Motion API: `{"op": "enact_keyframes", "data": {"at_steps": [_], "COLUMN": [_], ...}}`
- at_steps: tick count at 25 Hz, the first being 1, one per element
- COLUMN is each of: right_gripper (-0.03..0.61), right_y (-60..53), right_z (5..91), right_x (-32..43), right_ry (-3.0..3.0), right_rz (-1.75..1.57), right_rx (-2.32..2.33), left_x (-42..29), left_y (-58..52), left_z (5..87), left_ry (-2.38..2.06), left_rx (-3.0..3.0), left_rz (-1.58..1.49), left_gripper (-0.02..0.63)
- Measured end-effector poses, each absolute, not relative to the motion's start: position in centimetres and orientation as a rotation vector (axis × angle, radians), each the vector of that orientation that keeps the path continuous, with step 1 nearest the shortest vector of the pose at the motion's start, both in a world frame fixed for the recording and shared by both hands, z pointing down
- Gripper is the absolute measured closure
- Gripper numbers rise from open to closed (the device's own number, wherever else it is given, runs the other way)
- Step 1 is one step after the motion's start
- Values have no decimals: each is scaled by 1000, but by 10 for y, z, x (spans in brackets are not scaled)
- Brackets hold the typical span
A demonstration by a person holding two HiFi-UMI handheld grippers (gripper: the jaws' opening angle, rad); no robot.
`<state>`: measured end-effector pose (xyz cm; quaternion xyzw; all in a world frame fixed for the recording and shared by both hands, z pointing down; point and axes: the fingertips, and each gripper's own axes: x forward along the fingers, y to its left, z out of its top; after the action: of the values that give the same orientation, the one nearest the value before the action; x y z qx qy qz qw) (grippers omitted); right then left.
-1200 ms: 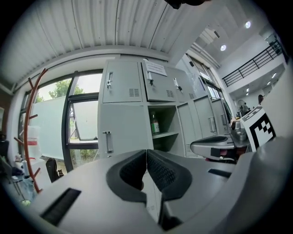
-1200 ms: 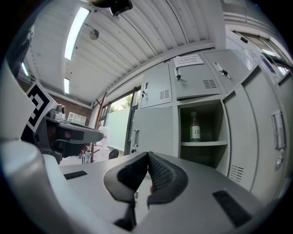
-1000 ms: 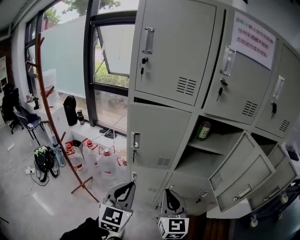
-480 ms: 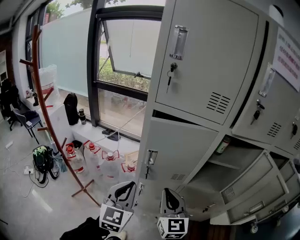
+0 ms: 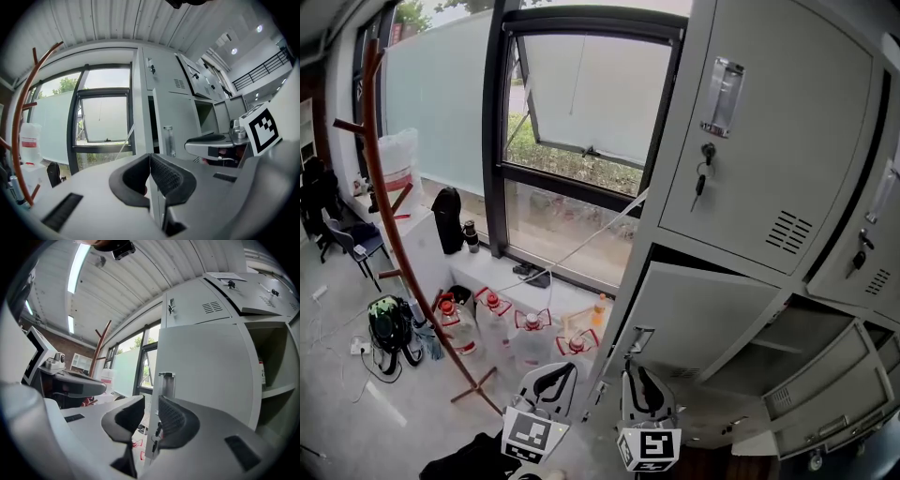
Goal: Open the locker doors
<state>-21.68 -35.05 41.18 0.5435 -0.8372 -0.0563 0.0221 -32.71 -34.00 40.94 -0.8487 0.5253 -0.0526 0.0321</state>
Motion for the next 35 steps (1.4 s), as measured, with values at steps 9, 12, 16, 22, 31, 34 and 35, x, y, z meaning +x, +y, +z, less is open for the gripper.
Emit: {"op": "enact_keyframes", "data": {"at_steps": [9, 12, 16, 22, 31, 34, 35], "right_gripper": [348, 348, 347, 415, 446, 446, 446], "right_y": [-402, -414, -423, -428, -425, -421, -419], "right_z": [417, 420, 426, 427, 427, 427, 427], "right_x": [-238, -241, -247, -243, -241, -240, -240], "right_ry": [-2522, -2495, -2461, -2400, -2371, -2371, -2374], "right_rz": [-148, -164, -188, -213, -209, -204, -203], "right_rx": [1701, 1704, 1709, 1773, 1798, 1792, 1790], "left_x": [-360, -364, -369, -376, -375, -375, -374], "left_y": [-374, -382, -391, -396, -390, -386, -385], "left_z": [416, 421, 428, 435, 436, 436, 436], "left_ry": [1634, 1641, 1644, 1662, 1650, 1643, 1641], "left_rx": [-2636, -2646, -2654, -2661, -2676, -2681, -2683], "left_rz": [-154, -150, -156, -164, -152, -149, -149], "left_gripper": [589, 589, 589, 589, 589, 589, 589]}}
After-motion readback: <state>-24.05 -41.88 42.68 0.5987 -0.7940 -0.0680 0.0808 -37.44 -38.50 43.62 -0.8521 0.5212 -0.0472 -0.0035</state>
